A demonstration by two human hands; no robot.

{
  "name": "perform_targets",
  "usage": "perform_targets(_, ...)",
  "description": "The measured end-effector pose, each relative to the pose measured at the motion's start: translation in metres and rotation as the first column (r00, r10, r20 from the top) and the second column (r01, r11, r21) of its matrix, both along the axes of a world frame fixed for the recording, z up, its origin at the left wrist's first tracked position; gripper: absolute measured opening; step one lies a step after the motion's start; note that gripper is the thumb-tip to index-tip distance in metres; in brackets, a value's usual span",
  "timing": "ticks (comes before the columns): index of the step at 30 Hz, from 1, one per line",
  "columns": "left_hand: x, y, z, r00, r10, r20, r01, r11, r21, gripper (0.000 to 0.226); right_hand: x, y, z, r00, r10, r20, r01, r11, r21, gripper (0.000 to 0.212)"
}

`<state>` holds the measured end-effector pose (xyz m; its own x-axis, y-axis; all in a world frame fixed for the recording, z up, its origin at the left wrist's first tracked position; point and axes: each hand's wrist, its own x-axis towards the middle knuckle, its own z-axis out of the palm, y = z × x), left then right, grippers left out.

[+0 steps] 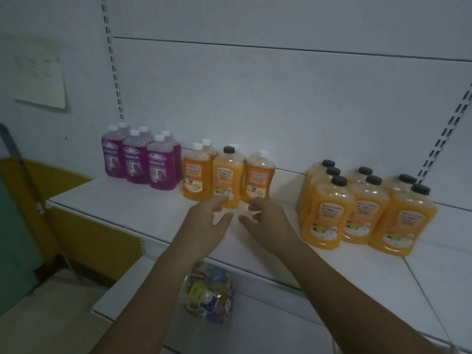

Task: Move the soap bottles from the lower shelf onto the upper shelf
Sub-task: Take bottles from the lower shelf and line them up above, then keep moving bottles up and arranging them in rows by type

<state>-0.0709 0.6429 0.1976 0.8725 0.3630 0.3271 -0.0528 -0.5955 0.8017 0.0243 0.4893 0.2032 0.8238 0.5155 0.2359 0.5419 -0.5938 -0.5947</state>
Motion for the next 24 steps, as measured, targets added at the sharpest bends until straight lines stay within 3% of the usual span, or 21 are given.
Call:
perform_targets(4, -0.04, -0.055, 0.009, 0.99, -0.136, 0.044, 0.136, 0.991, 0.006, 0.021, -0.054, -0.083, 0.003, 0.995, 0.046, 0.094, -0.062, 0.981, 0.182, 0.04)
perform_targets(7, -0.063, -0.109, 0.009, 0.949, -0.313, -0.036, 0.313, 0.95, 0.005, 0.014, -0.092, -0.154, -0.004, 0.994, 0.0, 0.108, -0.027, 0.967, 0.251, 0.035)
perform_targets(9, -0.069, -0.149, 0.002, 0.901, -0.427, -0.075, 0.43, 0.903, 0.017, 0.013, -0.114, -0.2, -0.011, 0.995, -0.055, 0.08, 0.031, 0.962, 0.27, 0.028)
perform_targets(13, -0.066, -0.232, -0.025, 0.763, -0.608, -0.218, 0.623, 0.782, 0.001, 0.016, -0.148, -0.278, -0.04, 0.979, -0.204, 0.012, 0.193, 0.942, 0.273, 0.043)
perform_targets(15, -0.057, -0.273, -0.048, 0.702, -0.654, -0.281, 0.678, 0.735, -0.016, 0.024, -0.153, -0.315, -0.065, 0.958, -0.288, -0.018, 0.281, 0.919, 0.275, 0.03)
perform_targets(17, -0.044, -0.314, -0.076, 0.628, -0.687, -0.366, 0.732, 0.681, -0.021, 0.032, -0.15, -0.357, -0.092, 0.927, -0.353, -0.123, 0.372, 0.902, 0.218, 0.032)
perform_targets(19, -0.028, -0.355, -0.111, 0.583, -0.667, -0.464, 0.757, 0.654, 0.011, 0.039, -0.143, -0.403, -0.128, 0.888, -0.43, -0.163, 0.45, 0.885, 0.121, 0.056)
perform_targets(22, -0.009, -0.417, -0.162, 0.564, -0.6, -0.567, 0.766, 0.636, 0.09, 0.07, -0.135, -0.467, -0.183, 0.79, -0.549, -0.272, 0.558, 0.828, -0.052, 0.076)
perform_targets(24, 0.006, -0.456, -0.189, 0.552, -0.571, -0.608, 0.766, 0.635, 0.1, 0.074, -0.128, -0.503, -0.215, 0.727, -0.613, -0.31, 0.619, 0.78, -0.091, 0.077)
